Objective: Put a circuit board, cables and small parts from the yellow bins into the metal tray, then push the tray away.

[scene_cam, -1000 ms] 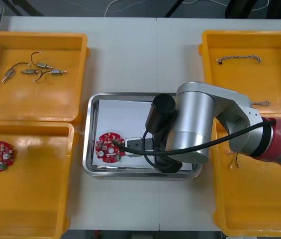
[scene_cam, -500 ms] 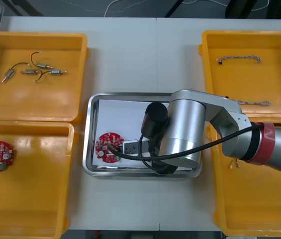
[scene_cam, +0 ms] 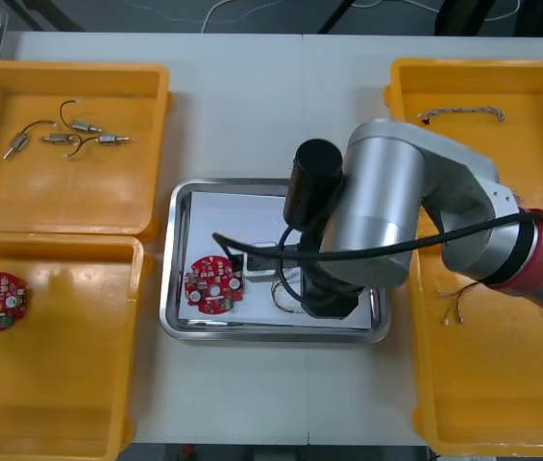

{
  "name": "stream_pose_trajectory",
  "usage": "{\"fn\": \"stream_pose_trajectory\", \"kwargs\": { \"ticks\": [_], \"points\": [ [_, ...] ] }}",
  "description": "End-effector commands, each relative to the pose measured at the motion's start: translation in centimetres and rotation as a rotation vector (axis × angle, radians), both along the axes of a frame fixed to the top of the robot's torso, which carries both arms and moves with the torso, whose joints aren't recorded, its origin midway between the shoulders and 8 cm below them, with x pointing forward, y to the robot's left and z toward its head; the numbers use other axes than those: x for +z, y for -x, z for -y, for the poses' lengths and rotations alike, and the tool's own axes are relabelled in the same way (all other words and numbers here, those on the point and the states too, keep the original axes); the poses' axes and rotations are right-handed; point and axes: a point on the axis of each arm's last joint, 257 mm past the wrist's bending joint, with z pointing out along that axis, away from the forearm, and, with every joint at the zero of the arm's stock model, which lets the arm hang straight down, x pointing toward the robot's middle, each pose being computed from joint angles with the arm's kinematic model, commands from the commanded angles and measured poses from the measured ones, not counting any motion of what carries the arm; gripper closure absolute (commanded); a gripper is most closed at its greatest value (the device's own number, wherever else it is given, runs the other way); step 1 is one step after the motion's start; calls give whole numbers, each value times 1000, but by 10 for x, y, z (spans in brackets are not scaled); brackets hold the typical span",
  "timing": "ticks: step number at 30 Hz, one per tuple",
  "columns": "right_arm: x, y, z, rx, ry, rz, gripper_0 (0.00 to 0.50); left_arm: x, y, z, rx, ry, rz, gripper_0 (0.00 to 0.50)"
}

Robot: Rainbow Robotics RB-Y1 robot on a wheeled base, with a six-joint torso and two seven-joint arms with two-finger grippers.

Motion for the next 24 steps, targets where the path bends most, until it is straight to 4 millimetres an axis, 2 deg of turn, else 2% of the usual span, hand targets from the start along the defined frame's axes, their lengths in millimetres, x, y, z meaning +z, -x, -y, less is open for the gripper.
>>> {"fn": "stream_pose_trajectory", "kwargs": {
  "ticks": [1,5,8,11,16,19,24],
  "points": [
    [61,-11,-2,-47,-89,31,0,-10,10,3,-77,-66,-12,0],
    [82,-13,18,-137,-107,15,0,-9,9,4,-80,-63,-8,0],
    [97,-13,38,-236,-128,1,0,4,-2,4,-79,-62,22,0],
    [108,-16,54,-340,-181,-7,0,26,-21,4,-80,-81,59,0],
    [118,-21,93,-528,-255,-9,0,72,-57,12,-59,-70,78,0],
    [121,-23,115,-642,-291,-7,0,88,-74,12,-50,-62,65,0],
    [124,-27,155,-837,-348,-6,0,104,-99,7,-41,-70,27,0]
  ]
}}
